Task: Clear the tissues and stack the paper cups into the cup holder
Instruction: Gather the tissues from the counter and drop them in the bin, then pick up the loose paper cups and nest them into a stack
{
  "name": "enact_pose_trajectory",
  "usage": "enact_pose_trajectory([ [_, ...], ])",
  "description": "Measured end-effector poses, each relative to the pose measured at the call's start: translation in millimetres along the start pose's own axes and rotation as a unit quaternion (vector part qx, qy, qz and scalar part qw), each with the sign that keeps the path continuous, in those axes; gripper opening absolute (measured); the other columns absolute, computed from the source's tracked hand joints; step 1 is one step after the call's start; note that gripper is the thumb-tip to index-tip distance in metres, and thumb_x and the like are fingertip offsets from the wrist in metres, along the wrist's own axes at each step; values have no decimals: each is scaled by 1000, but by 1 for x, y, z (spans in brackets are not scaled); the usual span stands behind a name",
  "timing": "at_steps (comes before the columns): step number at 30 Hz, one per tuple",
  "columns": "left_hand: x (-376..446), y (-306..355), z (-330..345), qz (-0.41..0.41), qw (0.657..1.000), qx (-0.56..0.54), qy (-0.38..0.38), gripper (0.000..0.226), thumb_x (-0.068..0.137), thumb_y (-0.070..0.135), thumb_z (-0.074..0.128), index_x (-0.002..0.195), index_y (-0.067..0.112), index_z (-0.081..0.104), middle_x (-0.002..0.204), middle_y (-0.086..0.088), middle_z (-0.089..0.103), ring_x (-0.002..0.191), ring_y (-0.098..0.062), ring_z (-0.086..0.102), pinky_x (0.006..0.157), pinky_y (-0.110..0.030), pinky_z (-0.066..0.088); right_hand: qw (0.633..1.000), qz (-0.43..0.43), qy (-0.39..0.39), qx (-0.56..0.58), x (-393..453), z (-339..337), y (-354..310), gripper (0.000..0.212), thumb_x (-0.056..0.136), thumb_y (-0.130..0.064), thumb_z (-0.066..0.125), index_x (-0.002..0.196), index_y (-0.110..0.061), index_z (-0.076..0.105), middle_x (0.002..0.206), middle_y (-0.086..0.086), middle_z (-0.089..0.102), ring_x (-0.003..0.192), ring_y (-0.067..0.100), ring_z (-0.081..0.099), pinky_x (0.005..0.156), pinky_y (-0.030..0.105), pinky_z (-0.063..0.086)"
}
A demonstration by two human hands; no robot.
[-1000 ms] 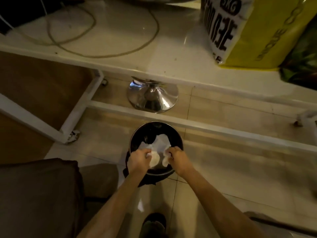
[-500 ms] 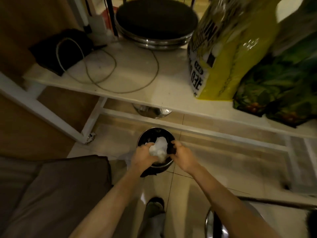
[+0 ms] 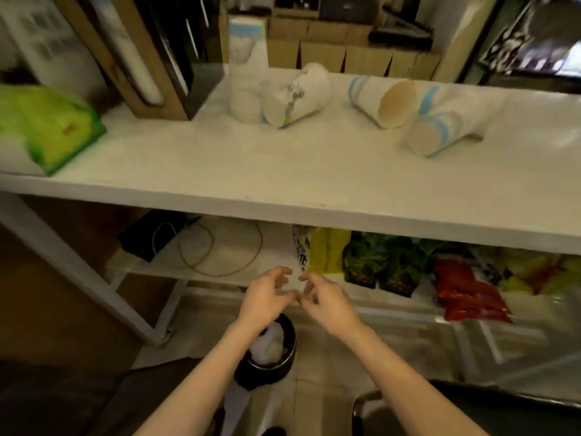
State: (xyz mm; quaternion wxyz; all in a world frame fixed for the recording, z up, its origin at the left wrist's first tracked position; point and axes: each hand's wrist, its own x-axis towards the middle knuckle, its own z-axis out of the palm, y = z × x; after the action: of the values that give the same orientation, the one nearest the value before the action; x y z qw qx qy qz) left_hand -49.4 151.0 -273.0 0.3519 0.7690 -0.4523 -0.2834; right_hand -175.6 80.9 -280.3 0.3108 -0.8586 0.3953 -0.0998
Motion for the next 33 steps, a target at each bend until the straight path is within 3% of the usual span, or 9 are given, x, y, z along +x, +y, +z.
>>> enact_pose_trajectory([
  [4, -14, 56, -26, 77, 997, 11, 9, 30, 78, 21, 66, 108, 14, 63, 97, -3, 68, 88, -13, 62, 76, -18, 46, 997, -42, 46, -39, -16, -53, -28, 35, 84, -30, 57, 116, -18, 52, 100, 0, 62, 85, 19, 60, 73, 36, 50],
  [11, -24, 129, -64, 169, 985, 9, 26, 22, 76, 24, 68, 98, 19, 66, 89, 1, 72, 83, -10, 65, 77, -25, 53, 989, -92, 111, -30, -38, -129, -66, 34, 84, -32, 56, 116, -21, 54, 105, 1, 65, 92, 18, 61, 75, 33, 50],
  [15, -12, 162, -84, 193, 979, 15, 56, 26, 76, 26, 69, 100, 18, 63, 87, 0, 69, 80, -12, 64, 75, -22, 51, 982, -98, 162, -21, -32, -171, -79, 33, 84, -35, 58, 115, -25, 52, 97, -6, 61, 78, 11, 57, 75, 27, 48],
  [20, 31, 191, -109, 210, 970, 25, 119, 31, 73, 27, 71, 101, 19, 63, 87, 1, 66, 78, -13, 64, 64, -8, 42, 972, -96, 214, -33, -2, -219, -85, 40, 81, -36, 62, 118, -25, 50, 92, -10, 57, 74, 15, 60, 71, 32, 49],
  [24, 74, 209, -125, 230, 959, 61, 152, 40, 73, 31, 72, 110, 19, 59, 93, 5, 61, 83, -12, 58, 73, -20, 44, 965, -100, 240, -34, 38, -244, -83, 43, 79, -35, 66, 118, -24, 49, 92, -8, 57, 73, 14, 61, 72, 35, 52],
  [28, 122, 223, -138, 236, 950, 99, 178, 52, 72, 35, 72, 118, 22, 53, 114, 0, 58, 93, -11, 53, 83, -26, 46, 959, -102, 263, -34, 84, -267, -80, 48, 78, -34, 68, 120, -23, 47, 92, -9, 52, 78, 15, 57, 75, 36, 51],
  [33, 164, 229, -144, 234, 945, 155, 169, 62, 70, 39, 71, 124, 24, 45, 130, 0, 47, 116, -19, 48, 92, -36, 46, 960, -60, 271, -44, 126, -284, -68, 62, 73, -37, 71, 126, -20, 44, 112, 0, 55, 102, 20, 54, 83, 35, 48],
])
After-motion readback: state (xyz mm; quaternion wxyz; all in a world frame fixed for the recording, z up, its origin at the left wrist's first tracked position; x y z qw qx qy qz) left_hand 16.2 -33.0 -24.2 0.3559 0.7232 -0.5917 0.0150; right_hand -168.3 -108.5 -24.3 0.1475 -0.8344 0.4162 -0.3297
